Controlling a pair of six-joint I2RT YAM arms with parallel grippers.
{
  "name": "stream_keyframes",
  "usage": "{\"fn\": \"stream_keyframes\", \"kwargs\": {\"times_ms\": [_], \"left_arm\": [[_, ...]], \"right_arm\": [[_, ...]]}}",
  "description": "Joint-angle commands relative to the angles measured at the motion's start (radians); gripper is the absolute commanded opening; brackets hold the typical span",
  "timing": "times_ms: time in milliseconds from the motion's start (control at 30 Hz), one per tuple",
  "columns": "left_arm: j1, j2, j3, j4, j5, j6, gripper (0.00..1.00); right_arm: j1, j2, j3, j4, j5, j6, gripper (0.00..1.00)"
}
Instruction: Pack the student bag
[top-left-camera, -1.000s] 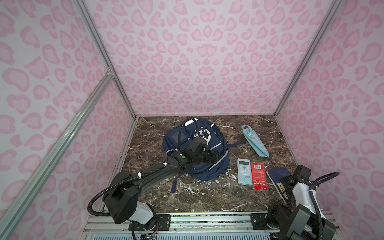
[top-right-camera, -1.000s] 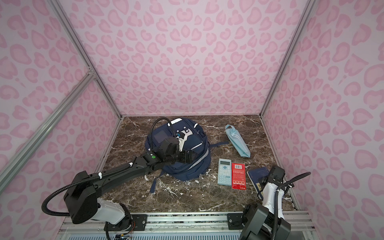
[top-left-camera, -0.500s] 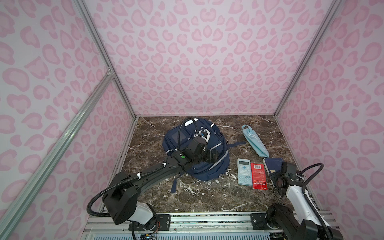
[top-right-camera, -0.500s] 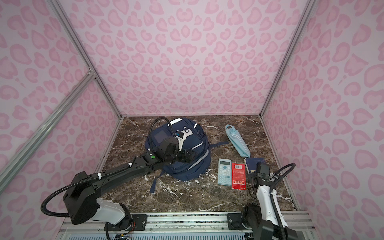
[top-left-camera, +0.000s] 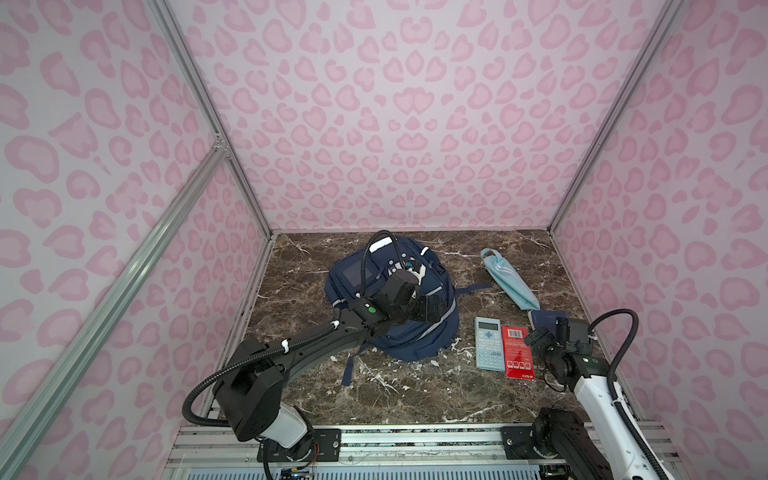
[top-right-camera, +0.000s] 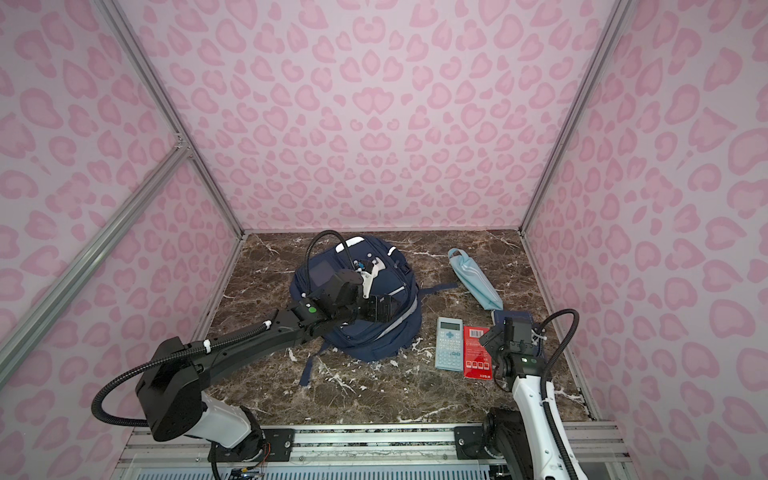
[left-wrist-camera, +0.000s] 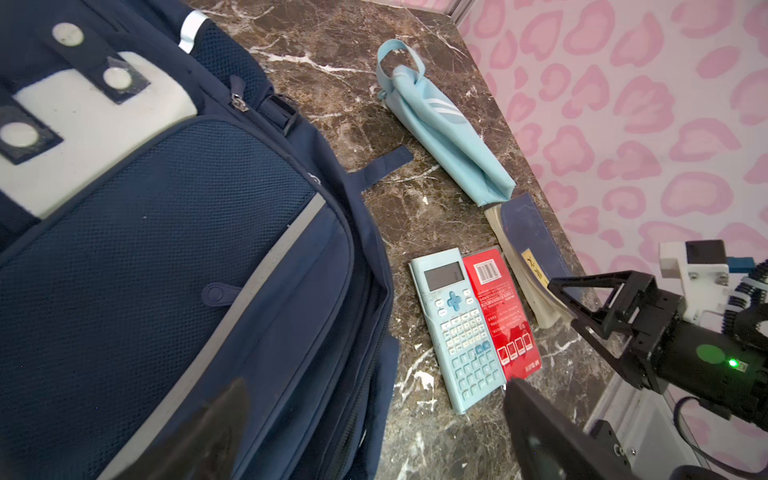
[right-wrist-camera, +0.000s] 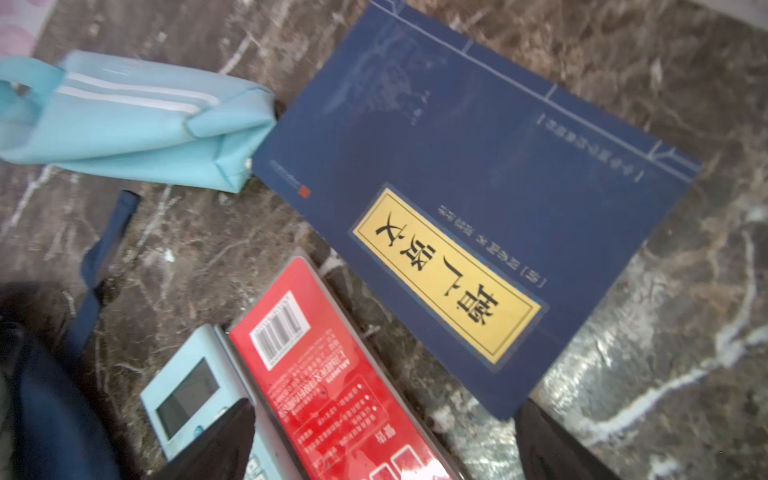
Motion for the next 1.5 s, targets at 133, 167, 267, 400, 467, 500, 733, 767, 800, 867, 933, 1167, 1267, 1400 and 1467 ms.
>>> {"fn": "stream_keyframes", "kwargs": {"times_ms": [133, 167, 267, 400, 467, 500, 733, 767, 800, 867, 933, 1167, 1267, 1400, 1467], "left_arm": [[-0.046, 0.039, 0.066, 0.032, 0.03, -0.014, 0.98], [-0.05, 0.044, 0.067, 0.04, 0.034, -0.017, 0.98], [-0.057, 0.066, 0.083, 0.05, 0.051, -0.024, 0.98], [-0.082, 0.085, 0.11, 0.041, 0.045, -0.019, 0.98], [-0.087, 0.086, 0.112, 0.043, 0.044, -0.02, 0.98], [-0.087, 0.087, 0.112, 0.046, 0.044, -0.02, 0.98], [-0.087, 0.108, 0.124, 0.046, 0.052, -0.023, 0.99], [-0.088, 0.108, 0.123, 0.051, 0.056, -0.025, 0.99], [-0.088, 0.109, 0.123, 0.059, 0.056, -0.03, 0.99], [-0.093, 0.115, 0.128, 0.07, 0.062, -0.035, 0.98], [-0.102, 0.124, 0.145, 0.068, 0.062, -0.038, 0.98], [-0.13, 0.185, 0.192, 0.081, 0.067, -0.047, 0.98], [-0.133, 0.204, 0.196, 0.085, 0.067, -0.049, 0.98], [-0.134, 0.221, 0.192, 0.101, 0.078, -0.054, 0.98], [-0.136, 0.23, 0.197, 0.108, 0.093, -0.054, 0.98]], "right_arm": [[-0.04, 0.117, 0.071, 0.111, -0.017, -0.102, 0.95], [-0.053, 0.137, 0.075, 0.138, -0.02, -0.116, 0.94], [-0.104, 0.218, 0.098, 0.207, -0.013, -0.151, 0.93], [-0.081, 0.312, 0.167, 0.178, -0.073, -0.161, 0.9], [-0.002, 0.308, 0.164, 0.165, -0.04, -0.154, 0.9], [0.028, 0.296, 0.159, 0.151, -0.03, -0.146, 0.9], [0.148, 0.115, 0.127, 0.12, -0.014, -0.096, 0.88], [0.12, 0.109, 0.129, 0.122, -0.009, -0.124, 0.89], [0.076, 0.121, 0.136, 0.122, -0.024, -0.154, 0.9], [-0.01, 0.198, 0.17, 0.134, -0.064, -0.222, 0.93], [-0.063, 0.309, 0.239, 0.113, -0.067, -0.272, 0.98], [-0.164, 0.666, 0.447, 0.131, 0.002, -0.294, 0.82], [-0.158, 0.768, 0.491, 0.161, 0.124, -0.306, 0.86], [-0.18, 0.869, 0.512, 0.226, 0.203, -0.365, 0.89], [-0.211, 0.918, 0.534, 0.232, 0.192, -0.381, 0.89]]}}
